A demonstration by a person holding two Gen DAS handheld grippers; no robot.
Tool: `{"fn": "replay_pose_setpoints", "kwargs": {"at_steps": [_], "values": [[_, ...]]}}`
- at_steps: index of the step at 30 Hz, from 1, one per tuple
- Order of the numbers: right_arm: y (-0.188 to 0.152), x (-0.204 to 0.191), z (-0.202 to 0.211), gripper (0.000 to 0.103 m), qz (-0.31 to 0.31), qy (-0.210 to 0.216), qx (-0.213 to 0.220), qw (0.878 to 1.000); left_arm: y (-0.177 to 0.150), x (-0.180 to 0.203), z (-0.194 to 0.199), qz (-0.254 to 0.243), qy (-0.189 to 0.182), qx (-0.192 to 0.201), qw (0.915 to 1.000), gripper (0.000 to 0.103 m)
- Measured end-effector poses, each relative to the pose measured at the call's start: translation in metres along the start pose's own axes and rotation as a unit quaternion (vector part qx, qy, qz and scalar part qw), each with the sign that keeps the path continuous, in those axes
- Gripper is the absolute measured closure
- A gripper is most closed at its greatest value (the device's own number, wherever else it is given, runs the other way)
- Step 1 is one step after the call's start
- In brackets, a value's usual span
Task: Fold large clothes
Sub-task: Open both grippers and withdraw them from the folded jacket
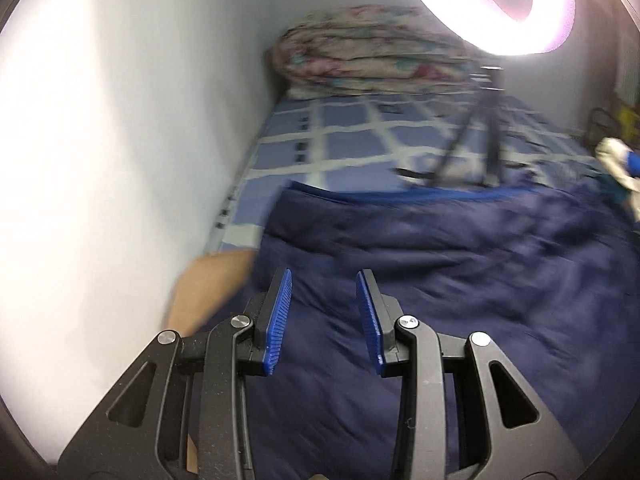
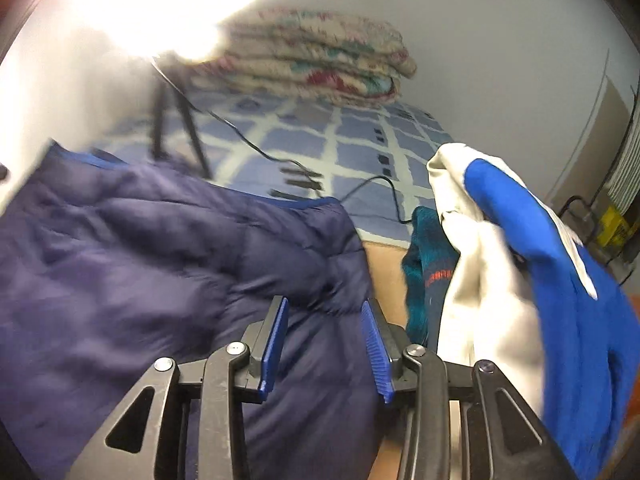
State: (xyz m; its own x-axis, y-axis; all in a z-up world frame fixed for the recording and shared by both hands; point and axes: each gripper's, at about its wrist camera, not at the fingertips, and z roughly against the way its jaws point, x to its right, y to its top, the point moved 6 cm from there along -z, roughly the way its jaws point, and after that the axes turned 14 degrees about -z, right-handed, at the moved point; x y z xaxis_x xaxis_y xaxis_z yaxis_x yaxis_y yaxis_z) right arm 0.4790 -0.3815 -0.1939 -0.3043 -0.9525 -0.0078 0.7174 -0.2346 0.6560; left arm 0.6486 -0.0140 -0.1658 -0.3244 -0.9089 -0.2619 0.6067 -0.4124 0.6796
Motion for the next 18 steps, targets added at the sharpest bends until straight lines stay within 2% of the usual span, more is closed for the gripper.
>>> {"fn": "replay_pose_setpoints", "kwargs": {"at_steps": [3,8,13,16,18], "values": [[-0.024,-0.008,0.039,0.063,-0.002,0.037,0.003,0.999,-0.009,0.048,0.033,-0.013,-0.045,0.014,0.9988,0.068],[-0.072,-0.014,0.089,0.058,-0.016,0.071,0.002,0.997,-0.018,0.129,0.064,-0.063,-0.080,0.022,0.9945,0.068],[-0.115,-0.019,0.095,0.058,-0.026,0.076,-0.025,0.997,-0.040,0.189,0.040,-0.086,-0.088,-0.017,0.9922,0.068],[-0.139,-0.018,0.085,0.058,-0.026,0.069,-0.045,0.996,-0.062,0.206,0.015,-0.105,-0.075,-0.040,0.9908,0.068],[-0.149,-0.019,0.077,0.058,-0.014,0.063,-0.053,0.996,-0.067,0.206,0.009,-0.095,-0.075,-0.034,0.9921,0.068]]}}
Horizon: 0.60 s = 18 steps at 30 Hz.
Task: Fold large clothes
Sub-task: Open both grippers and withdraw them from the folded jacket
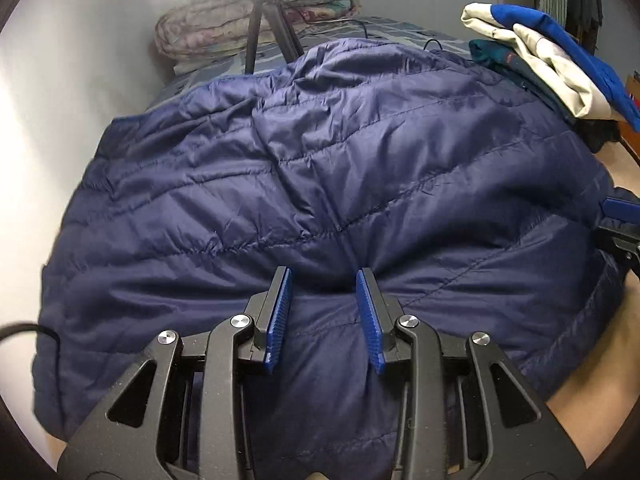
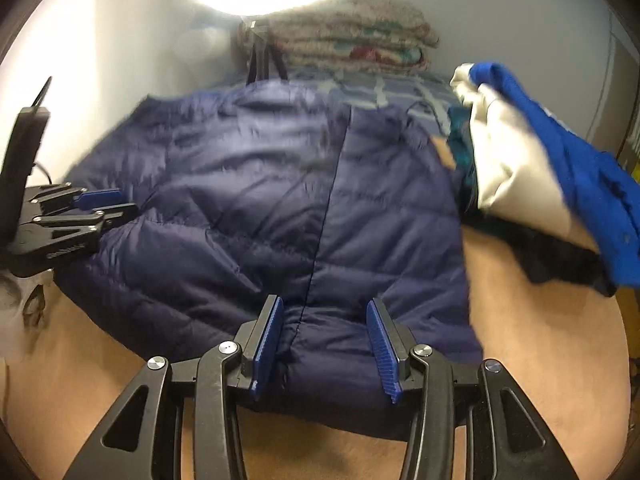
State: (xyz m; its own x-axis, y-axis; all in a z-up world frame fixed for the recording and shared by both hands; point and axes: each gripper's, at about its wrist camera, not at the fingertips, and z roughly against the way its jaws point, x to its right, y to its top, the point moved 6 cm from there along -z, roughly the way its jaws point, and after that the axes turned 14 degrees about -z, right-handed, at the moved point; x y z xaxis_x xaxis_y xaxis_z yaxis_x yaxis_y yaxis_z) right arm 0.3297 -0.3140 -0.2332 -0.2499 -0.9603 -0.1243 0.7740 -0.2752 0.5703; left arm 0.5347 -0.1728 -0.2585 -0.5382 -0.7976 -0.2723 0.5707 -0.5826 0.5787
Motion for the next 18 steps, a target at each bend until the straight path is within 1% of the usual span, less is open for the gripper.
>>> {"fn": "replay_pose_setpoints", "kwargs": {"at_steps": [2,3,4,5,6,7,8,9,10,11,12,14,15,16,17,18], "values": [[-0.003,0.001,0.001,0.058,0.001,-0.005,0.004,1.000,0.001,-0.002,0.000,0.002,-0.004,-0.002,1.0000,0.068],[-0.003,0.003,0.005,0.058,-0.011,-0.001,0.004,1.000,0.001,-0.004,0.001,0.004,-0.004,-0.004,1.0000,0.068],[-0.002,0.005,0.008,0.057,-0.023,0.006,0.005,1.000,0.002,-0.008,0.007,0.013,-0.002,-0.007,0.9999,0.068],[-0.001,0.011,0.015,0.055,-0.054,0.027,0.006,0.998,0.001,-0.012,0.009,0.019,-0.001,-0.006,0.9998,0.068],[0.000,0.017,0.022,0.049,-0.081,0.043,0.009,0.996,0.001,-0.015,0.018,0.030,-0.002,0.002,0.9996,0.068],[0.000,0.025,0.028,0.039,-0.108,0.054,0.014,0.993,0.000,-0.018,0.029,0.041,-0.004,0.012,0.9991,0.068],[0.000,0.035,0.034,0.033,-0.140,0.057,0.023,0.988,-0.001,-0.020,0.041,0.051,-0.005,0.022,0.9984,0.068],[-0.001,0.043,0.039,0.025,-0.167,0.058,0.031,0.984,-0.001,-0.019,0.046,0.054,-0.006,0.026,0.9982,0.068],[-0.004,0.050,0.042,0.022,-0.188,0.057,0.036,0.980,-0.002,-0.018,0.053,0.054,-0.007,0.031,0.9980,0.068],[-0.009,0.063,0.044,0.021,-0.223,0.049,0.041,0.973,-0.004,-0.015,0.059,0.052,-0.009,0.034,0.9980,0.068],[-0.013,0.071,0.044,0.018,-0.251,0.043,0.041,0.966,-0.007,-0.011,0.063,0.050,-0.010,0.035,0.9981,0.068],[-0.023,0.085,0.040,0.016,-0.308,0.041,0.029,0.950,-0.013,-0.003,0.066,0.049,-0.017,0.033,0.9981,0.068],[-0.028,0.093,0.038,0.016,-0.340,0.053,0.019,0.939,-0.015,0.002,0.066,0.046,-0.018,0.032,0.9983,0.068],[-0.035,0.099,0.034,0.016,-0.377,0.071,0.009,0.923,-0.018,0.006,0.063,0.043,-0.018,0.027,0.9986,0.068],[-0.038,0.102,0.031,0.016,-0.402,0.088,0.006,0.911,-0.020,0.008,0.059,0.044,-0.018,0.023,0.9986,0.068],[-0.040,0.105,0.028,0.016,-0.418,0.097,0.006,0.903,-0.021,0.010,0.055,0.047,-0.021,0.019,0.9985,0.068]]}}
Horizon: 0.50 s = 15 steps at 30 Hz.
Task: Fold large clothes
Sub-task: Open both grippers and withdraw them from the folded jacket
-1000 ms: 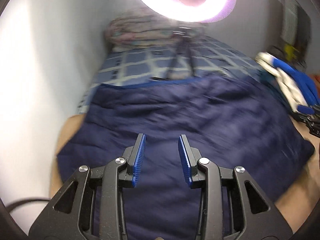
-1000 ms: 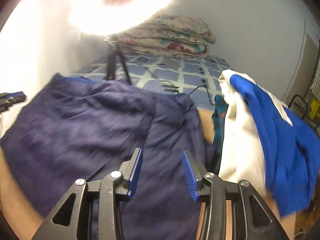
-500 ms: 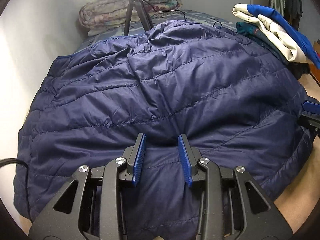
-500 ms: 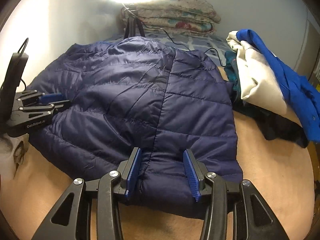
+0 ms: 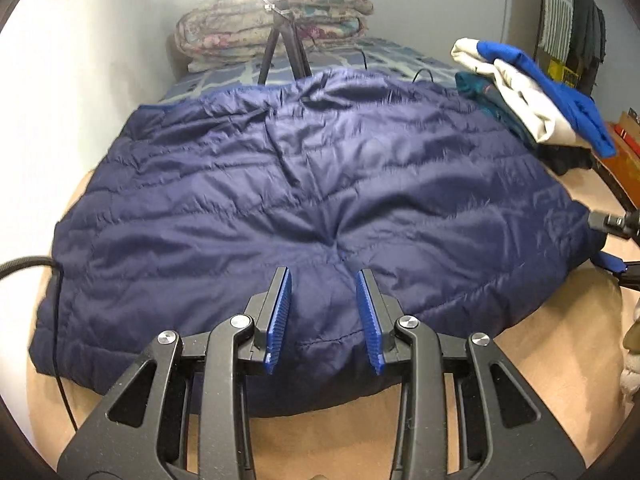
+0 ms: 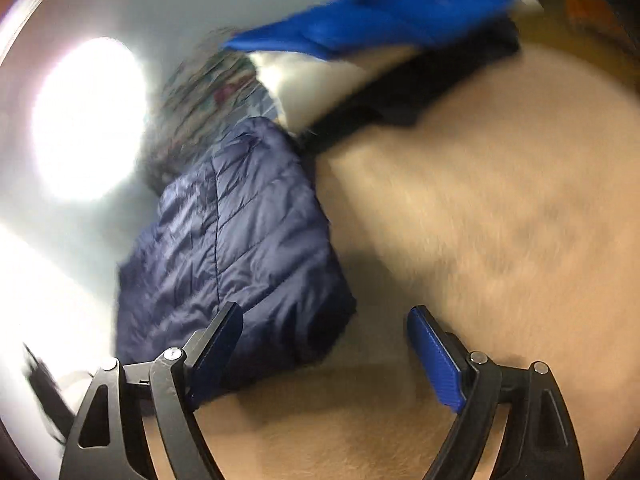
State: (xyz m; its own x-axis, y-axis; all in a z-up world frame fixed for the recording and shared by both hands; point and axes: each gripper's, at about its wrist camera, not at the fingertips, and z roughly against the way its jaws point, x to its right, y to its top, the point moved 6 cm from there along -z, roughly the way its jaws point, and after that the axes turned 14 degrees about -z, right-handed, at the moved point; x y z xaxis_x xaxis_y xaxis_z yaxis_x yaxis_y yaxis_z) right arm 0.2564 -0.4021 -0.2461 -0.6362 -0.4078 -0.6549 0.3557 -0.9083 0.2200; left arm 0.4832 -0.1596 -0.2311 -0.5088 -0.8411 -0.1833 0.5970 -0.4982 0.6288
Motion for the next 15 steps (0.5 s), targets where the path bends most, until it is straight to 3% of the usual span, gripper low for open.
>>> {"fn": "replay_pose_setpoints", "kwargs": {"at_steps": [5,6,7,9,11,15], "values": [[0.009,-0.012,-0.016,0.014,-0.031,0.031,0.004,0.999,-0.009,-0.002,-0.019,0.016,-0.011,-0.023,0.9996,0.068],[0.010,-0.015,-0.019,0.025,-0.031,0.033,0.001,0.999,-0.009,-0.002,-0.019,0.017,-0.012,-0.024,0.9995,0.068],[0.010,-0.023,-0.027,0.052,-0.024,0.032,-0.005,0.999,-0.009,-0.004,-0.016,0.018,-0.009,-0.025,0.9995,0.068],[0.006,-0.032,-0.037,0.076,0.001,0.018,-0.025,1.000,-0.009,-0.009,-0.002,0.023,-0.007,-0.021,0.9995,0.068],[0.004,-0.044,-0.030,0.084,0.044,-0.001,-0.009,0.999,-0.010,-0.014,0.017,0.027,-0.006,-0.010,0.9996,0.068],[-0.007,-0.073,-0.013,0.088,0.119,-0.008,0.014,0.993,-0.026,-0.033,0.075,0.040,0.002,0.013,0.9991,0.068]]}}
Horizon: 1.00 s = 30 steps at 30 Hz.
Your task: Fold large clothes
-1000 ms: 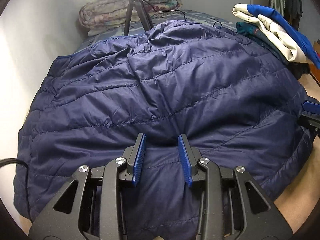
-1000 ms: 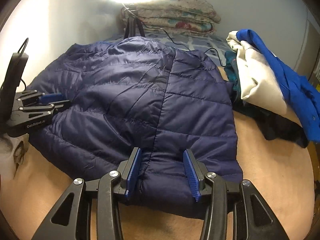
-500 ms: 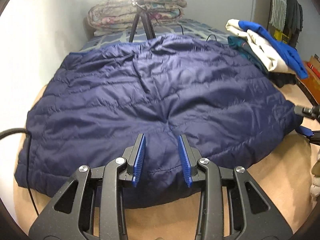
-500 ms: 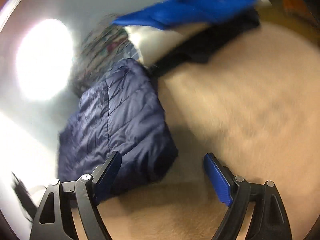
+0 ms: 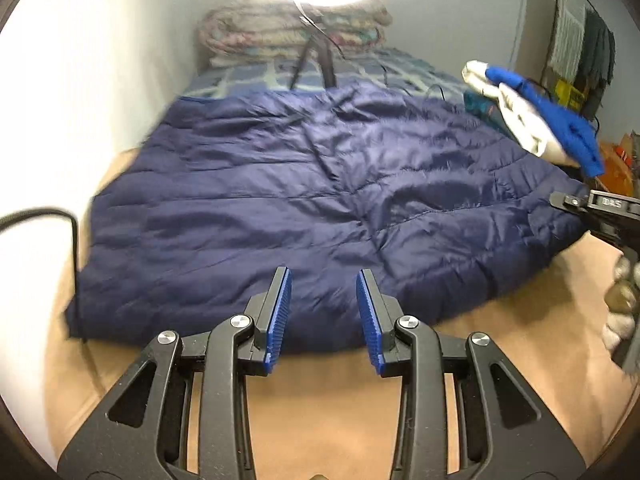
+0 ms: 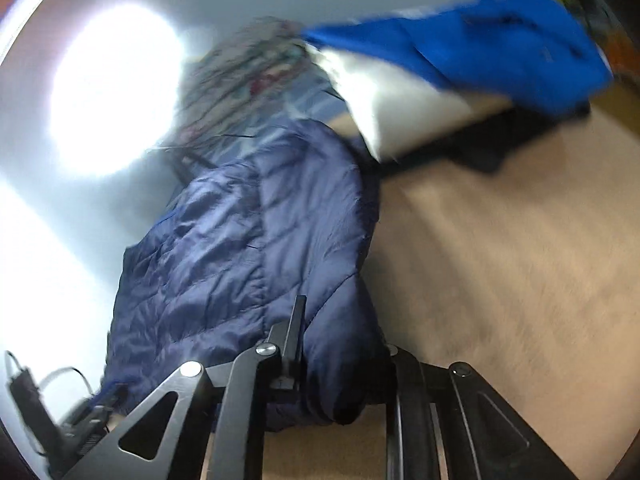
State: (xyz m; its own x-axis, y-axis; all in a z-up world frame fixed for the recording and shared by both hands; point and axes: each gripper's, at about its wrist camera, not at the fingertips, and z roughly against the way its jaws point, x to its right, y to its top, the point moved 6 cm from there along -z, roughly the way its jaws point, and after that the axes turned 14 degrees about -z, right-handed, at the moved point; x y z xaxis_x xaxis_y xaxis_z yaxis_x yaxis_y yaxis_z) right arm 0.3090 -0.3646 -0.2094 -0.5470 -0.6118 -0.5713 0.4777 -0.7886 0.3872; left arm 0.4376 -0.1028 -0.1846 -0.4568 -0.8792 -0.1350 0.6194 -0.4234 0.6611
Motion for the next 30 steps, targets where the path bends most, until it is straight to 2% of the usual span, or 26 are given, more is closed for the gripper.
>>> {"fn": "replay_pose_setpoints", "kwargs": {"at_steps": [6,10,13,15,21,30], "values": [[0.006,-0.036,0.028,0.091,0.066,0.005,0.030,0.997,-0.042,-0.032,0.066,0.015,0.005,-0.007,0.9998,0.068],[0.003,-0.075,0.041,0.091,0.121,0.015,0.048,0.991,-0.072,-0.052,0.104,0.069,0.004,0.009,0.9976,0.068],[0.002,-0.104,0.052,0.091,0.147,0.031,0.057,0.987,-0.087,-0.061,0.115,0.082,0.003,0.004,0.9967,0.068],[-0.004,-0.129,0.056,0.091,0.168,0.043,0.062,0.983,-0.090,-0.062,0.120,0.082,0.009,0.010,0.9966,0.068],[-0.027,-0.189,0.061,0.092,0.221,0.072,0.066,0.970,-0.087,-0.062,0.142,0.080,-0.005,0.035,0.9961,0.068],[-0.077,-0.267,0.037,0.092,0.288,0.103,0.042,0.951,-0.089,-0.067,0.170,0.069,-0.007,0.059,0.9958,0.068]]}}
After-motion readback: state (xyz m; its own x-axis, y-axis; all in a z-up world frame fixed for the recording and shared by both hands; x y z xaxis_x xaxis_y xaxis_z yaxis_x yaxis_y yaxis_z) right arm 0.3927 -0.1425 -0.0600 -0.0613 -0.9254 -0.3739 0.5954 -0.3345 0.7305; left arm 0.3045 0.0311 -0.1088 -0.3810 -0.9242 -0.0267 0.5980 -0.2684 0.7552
